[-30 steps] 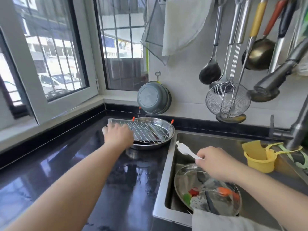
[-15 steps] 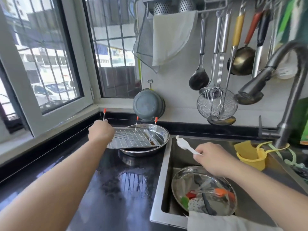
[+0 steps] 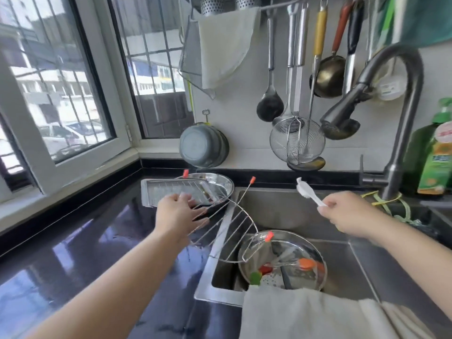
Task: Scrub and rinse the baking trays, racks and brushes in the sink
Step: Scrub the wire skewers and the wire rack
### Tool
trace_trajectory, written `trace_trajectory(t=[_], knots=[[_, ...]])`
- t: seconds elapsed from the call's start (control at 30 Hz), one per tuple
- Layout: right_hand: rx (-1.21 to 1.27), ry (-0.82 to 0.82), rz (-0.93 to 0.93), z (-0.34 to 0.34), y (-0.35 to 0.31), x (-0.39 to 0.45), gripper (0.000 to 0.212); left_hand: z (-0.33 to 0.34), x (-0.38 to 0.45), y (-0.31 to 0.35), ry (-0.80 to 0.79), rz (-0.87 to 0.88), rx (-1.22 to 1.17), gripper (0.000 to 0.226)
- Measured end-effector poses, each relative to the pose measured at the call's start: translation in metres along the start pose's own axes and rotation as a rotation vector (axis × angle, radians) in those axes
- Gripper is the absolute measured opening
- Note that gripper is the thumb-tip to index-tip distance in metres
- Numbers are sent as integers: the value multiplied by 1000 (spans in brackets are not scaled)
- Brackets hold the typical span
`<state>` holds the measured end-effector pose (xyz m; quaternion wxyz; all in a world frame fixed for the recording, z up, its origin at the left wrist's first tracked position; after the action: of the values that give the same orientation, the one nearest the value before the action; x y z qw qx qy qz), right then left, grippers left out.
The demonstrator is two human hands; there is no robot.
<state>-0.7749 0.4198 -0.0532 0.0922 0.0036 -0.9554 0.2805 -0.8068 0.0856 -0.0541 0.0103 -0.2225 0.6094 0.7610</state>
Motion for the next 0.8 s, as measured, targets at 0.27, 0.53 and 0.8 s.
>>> trace_trajectory(t=[0.27, 0.53, 0.8], knots=[[181, 205, -176, 5, 35, 13, 27, 116, 25, -83, -182, -58, -112, 23], [115, 36, -241, 65, 63, 2, 20, 150, 25, -115, -326, 44, 185, 31], [1, 157, -105, 73, 60, 9, 38, 154, 16, -114, -405, 186, 304, 31]])
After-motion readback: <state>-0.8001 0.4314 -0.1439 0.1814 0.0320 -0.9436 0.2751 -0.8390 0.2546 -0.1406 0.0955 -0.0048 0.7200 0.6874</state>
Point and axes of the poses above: each hand's wrist, its own x-axis towards the middle knuckle, its own z-axis out of the palm, y = z × x, the point moved 2 cm from there along x, towards the middle knuckle, and after that the axes turned 14 degrees about -z, right-handed, at the moved point
